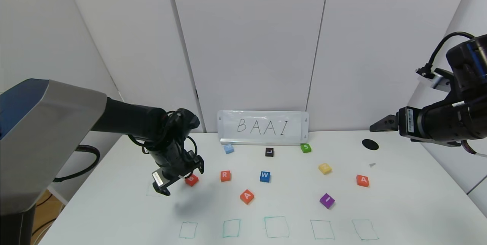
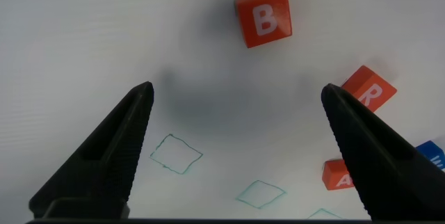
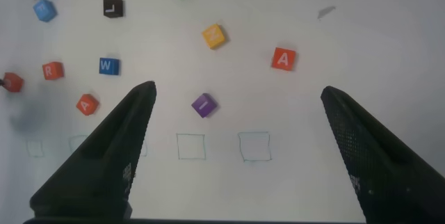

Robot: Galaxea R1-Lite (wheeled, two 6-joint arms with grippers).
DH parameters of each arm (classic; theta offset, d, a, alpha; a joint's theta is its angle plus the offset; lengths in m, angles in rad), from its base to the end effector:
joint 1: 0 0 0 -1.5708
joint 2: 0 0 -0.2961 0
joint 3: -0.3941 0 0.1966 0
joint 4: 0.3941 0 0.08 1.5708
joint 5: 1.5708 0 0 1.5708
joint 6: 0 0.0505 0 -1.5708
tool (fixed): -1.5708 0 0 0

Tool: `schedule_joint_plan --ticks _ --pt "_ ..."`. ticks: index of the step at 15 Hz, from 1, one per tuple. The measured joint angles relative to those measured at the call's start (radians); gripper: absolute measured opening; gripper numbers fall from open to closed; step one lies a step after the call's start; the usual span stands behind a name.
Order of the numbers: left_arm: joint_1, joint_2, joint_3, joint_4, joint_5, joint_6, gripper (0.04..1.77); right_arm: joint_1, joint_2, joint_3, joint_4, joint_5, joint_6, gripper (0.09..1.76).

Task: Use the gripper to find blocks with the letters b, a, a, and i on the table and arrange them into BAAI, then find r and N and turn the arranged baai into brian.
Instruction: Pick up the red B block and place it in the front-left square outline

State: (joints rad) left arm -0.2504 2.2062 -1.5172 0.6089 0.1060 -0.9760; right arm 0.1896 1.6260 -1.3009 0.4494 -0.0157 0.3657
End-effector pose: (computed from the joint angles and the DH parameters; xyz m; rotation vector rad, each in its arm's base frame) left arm 0.3878 -0.0937 0.0558 -0.6069 1.2060 0.4981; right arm 0.3004 0.0568 0.2179 0.2671 0.7908 0.0222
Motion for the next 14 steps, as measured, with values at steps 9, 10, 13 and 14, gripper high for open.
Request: schedule_joint_plan --ticks 9,10,13,14 --pt "0.026 0.104 -0.098 0.007 0.004 -0.041 1.72 0.0 0.003 0.001 0.0 -0.001 -0.001 1.71" --pt "0.029 0.116 -0.108 0.008 0.004 -0.043 1.72 0.0 0.004 0.002 0.0 -0.001 -0.001 1.71" --pt "0.034 0.143 -0.128 0.007 0.004 -0.044 1.72 0.0 0.008 0.003 -0.001 -0.002 -0.002 1.71" --pt "0.036 0.15 -0.133 0.008 0.005 -0.044 1.72 0.0 0.009 0.003 -0.001 -0.003 -0.002 1.71"
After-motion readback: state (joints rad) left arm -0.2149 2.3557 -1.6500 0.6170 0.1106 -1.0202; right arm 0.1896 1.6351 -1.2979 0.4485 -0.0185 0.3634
